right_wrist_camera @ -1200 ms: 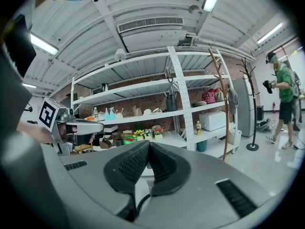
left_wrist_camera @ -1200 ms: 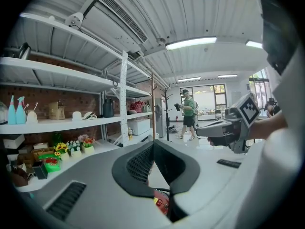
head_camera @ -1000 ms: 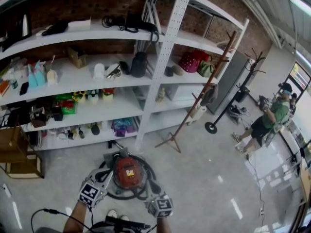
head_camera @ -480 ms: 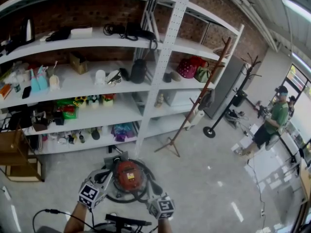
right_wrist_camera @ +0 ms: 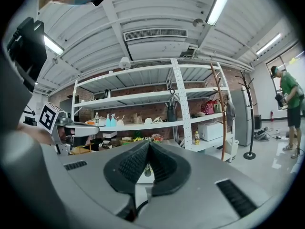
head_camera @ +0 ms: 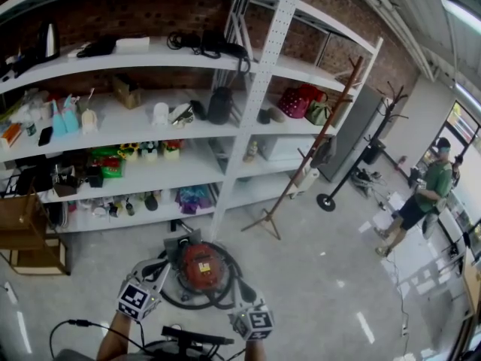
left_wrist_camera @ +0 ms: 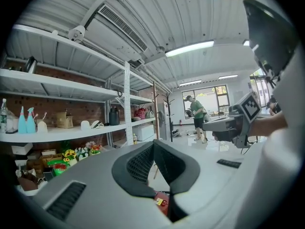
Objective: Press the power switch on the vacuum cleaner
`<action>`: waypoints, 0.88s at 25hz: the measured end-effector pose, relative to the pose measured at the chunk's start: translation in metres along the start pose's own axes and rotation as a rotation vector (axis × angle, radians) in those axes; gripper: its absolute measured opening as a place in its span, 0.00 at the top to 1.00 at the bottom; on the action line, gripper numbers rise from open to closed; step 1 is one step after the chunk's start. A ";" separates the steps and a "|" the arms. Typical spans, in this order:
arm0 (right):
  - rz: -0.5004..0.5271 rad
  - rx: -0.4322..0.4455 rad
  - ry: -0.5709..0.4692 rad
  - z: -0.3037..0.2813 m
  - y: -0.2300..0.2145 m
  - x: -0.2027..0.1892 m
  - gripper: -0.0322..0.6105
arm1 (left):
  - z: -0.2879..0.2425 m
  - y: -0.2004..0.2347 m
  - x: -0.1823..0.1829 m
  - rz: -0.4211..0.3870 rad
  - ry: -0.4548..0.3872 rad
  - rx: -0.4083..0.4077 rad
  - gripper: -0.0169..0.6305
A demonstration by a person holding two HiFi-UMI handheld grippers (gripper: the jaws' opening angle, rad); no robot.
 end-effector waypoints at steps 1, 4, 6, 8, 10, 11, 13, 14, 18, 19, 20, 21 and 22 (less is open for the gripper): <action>-0.003 -0.007 0.007 0.002 0.002 0.003 0.93 | 0.002 0.002 0.001 0.003 0.000 0.004 0.99; -0.004 -0.023 0.026 0.005 0.006 0.012 0.93 | 0.007 0.004 0.004 0.023 -0.004 0.007 0.99; 0.003 -0.024 0.018 0.004 0.007 0.012 0.93 | 0.009 0.008 0.004 0.015 -0.011 0.012 0.99; 0.001 -0.025 0.019 0.003 0.008 0.010 0.93 | 0.010 0.009 0.002 0.009 -0.007 0.012 0.99; -0.003 -0.019 0.027 0.001 0.010 0.007 0.93 | 0.011 0.009 0.001 0.015 -0.001 0.013 0.99; -0.004 -0.015 0.031 0.001 0.011 0.005 0.93 | 0.011 0.009 0.000 0.016 -0.002 0.013 0.99; -0.004 -0.008 0.035 0.000 0.012 0.004 0.93 | 0.010 0.009 0.000 0.011 -0.006 0.012 0.99; -0.004 -0.006 0.036 0.000 0.013 0.004 0.93 | 0.009 0.009 0.000 0.008 -0.005 0.011 0.99; -0.011 -0.001 0.036 -0.001 0.011 0.002 0.93 | 0.006 0.007 -0.002 0.005 0.004 0.005 0.99; -0.013 0.000 0.036 -0.001 0.010 0.001 0.93 | 0.005 0.006 -0.001 0.011 0.005 0.006 0.99; -0.014 0.001 0.037 -0.001 0.010 0.001 0.93 | 0.005 0.005 -0.001 0.014 0.005 0.007 0.99; -0.013 0.002 0.038 -0.002 0.010 0.000 0.93 | 0.005 0.005 -0.002 0.014 0.004 0.007 0.99; -0.012 0.003 0.039 -0.003 0.010 0.000 0.93 | 0.004 0.005 -0.002 0.011 0.001 0.006 0.99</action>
Point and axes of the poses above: the fingertips, and each gripper's own axes: z backward along the fingers, y to its left, x out of its top, the point moved 6 cm from there along z, backward along the fingers, and after that the axes turned 1 degree about y, right-handed, at the moved point
